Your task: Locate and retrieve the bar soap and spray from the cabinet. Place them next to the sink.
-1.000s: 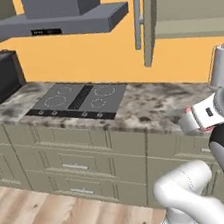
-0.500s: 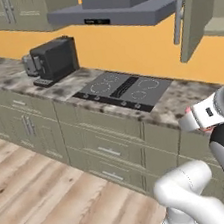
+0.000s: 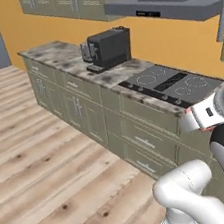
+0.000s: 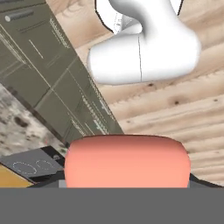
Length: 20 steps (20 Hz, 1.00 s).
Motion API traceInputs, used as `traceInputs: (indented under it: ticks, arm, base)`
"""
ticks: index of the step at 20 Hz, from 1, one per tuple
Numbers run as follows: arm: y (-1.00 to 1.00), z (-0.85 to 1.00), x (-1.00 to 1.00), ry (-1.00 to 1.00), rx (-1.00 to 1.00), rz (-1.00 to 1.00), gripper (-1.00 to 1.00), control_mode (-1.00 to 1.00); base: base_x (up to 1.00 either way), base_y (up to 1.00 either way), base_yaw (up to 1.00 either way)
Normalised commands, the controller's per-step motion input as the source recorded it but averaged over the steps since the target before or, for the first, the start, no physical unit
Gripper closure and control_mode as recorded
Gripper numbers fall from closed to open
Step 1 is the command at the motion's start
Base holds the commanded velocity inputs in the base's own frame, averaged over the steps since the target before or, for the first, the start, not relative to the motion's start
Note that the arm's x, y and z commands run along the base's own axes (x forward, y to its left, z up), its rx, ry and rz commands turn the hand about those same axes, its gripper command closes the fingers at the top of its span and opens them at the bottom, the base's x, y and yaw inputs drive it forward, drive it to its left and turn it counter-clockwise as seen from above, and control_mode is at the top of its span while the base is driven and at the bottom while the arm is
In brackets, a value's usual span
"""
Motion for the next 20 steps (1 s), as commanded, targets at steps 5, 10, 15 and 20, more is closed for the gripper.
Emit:
traceInputs:
  ticks: [5, 10, 15, 20]
  arm:
    - [0.0, 0.0, 0.0, 0.0, 0.0, 0.0, 1.0, 1.0]
    - [0.0, 0.0, 0.0, 0.0, 0.0, 0.0, 1.0, 1.0]
    - [0.0, 0.0, 0.0, 0.0, 0.0, 0.0, 1.0, 1.0]
    - [0.0, 0.0, 0.0, 0.0, 0.0, 0.0, 1.0, 1.0]
  base:
    - [0.01, 0.59, 0.3]
    - [-0.14, 0.25, 0.45]
    - [-0.11, 0.18, 0.49]
    - [-0.14, 0.25, 0.47]
